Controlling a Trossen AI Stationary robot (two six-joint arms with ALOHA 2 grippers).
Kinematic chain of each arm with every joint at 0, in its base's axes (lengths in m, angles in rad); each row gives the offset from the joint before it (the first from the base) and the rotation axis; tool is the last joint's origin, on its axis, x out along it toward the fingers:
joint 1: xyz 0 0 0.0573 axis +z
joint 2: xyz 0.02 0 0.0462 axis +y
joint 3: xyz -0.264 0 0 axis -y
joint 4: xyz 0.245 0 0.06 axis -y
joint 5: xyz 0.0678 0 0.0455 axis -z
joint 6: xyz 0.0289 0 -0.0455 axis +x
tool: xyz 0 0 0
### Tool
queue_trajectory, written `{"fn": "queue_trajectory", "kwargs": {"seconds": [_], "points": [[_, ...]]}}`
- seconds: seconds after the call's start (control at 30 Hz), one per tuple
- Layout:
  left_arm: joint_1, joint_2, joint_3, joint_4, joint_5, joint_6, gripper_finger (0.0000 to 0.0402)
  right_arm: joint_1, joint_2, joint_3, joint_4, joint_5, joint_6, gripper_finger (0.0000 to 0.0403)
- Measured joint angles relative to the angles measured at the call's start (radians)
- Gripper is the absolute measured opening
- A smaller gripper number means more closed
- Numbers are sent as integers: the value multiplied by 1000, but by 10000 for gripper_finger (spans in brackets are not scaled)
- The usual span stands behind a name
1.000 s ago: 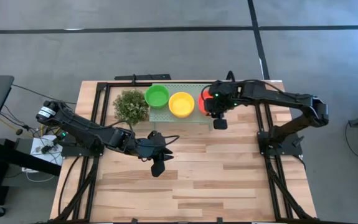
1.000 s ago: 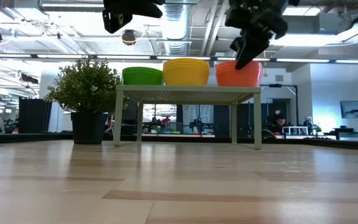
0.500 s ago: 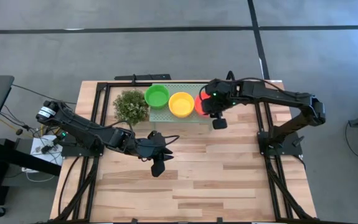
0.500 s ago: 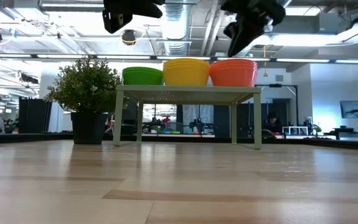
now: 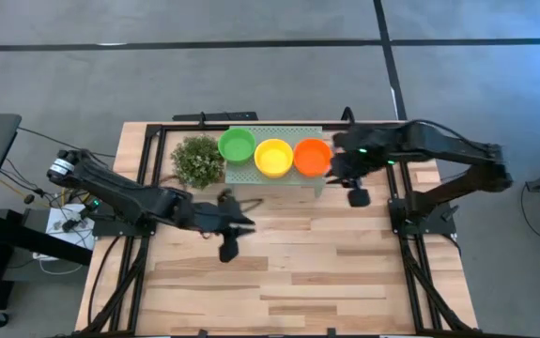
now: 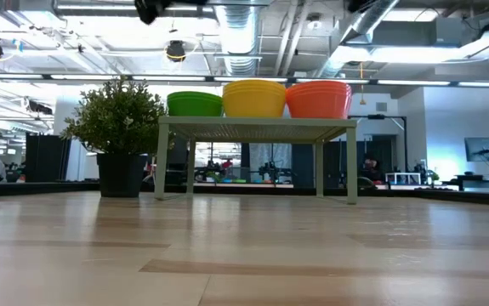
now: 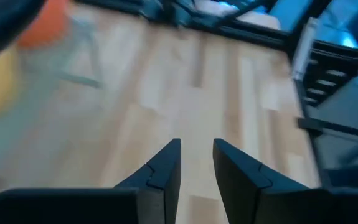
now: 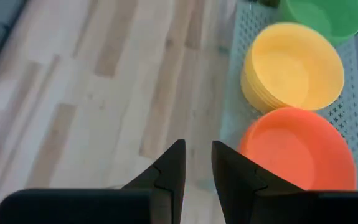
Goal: Pick & Place Mini bowls
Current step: Return to Home Position
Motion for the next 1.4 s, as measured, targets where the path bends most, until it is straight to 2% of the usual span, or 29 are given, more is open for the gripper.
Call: {"fn": "queue_trajectory", "kwargs": {"seconds": [0.1,0.2,0.4,0.47,0.57,0.67,0.73,0.8,1.03,1.13,1.27,1.4], "points": [[-3,-100,0,-82,-121,27,95,47,-129,-107,64,0,59,72],[-16,-234,-42,-132,-223,53,95,92,-286,-280,195,0,118,72],[-67,-549,-299,-90,-232,52,95,150,-600,-655,465,8,306,72],[-72,-646,-407,-16,-232,70,95,167,-678,-748,549,8,325,72],[-67,-765,-568,196,-213,152,95,182,-779,-861,643,8,308,72],[-51,-844,-707,426,-114,286,95,181,-863,-958,744,39,261,72],[-35,-884,-779,529,-40,374,95,174,-917,-1011,798,77,227,72],[-9,-925,-824,579,-12,427,95,163,-965,-1045,816,107,217,72],[98,-1070,-903,591,13,442,95,135,-1083,-1086,842,107,235,72],[143,-1118,-945,588,62,442,95,131,-1086,-1087,860,106,235,72],[193,-1181,-1013,610,68,439,95,131,-1069,-1093,874,105,235,72],[241,-1245,-1059,658,68,445,95,131,-1064,-1170,979,105,235,72]]}}
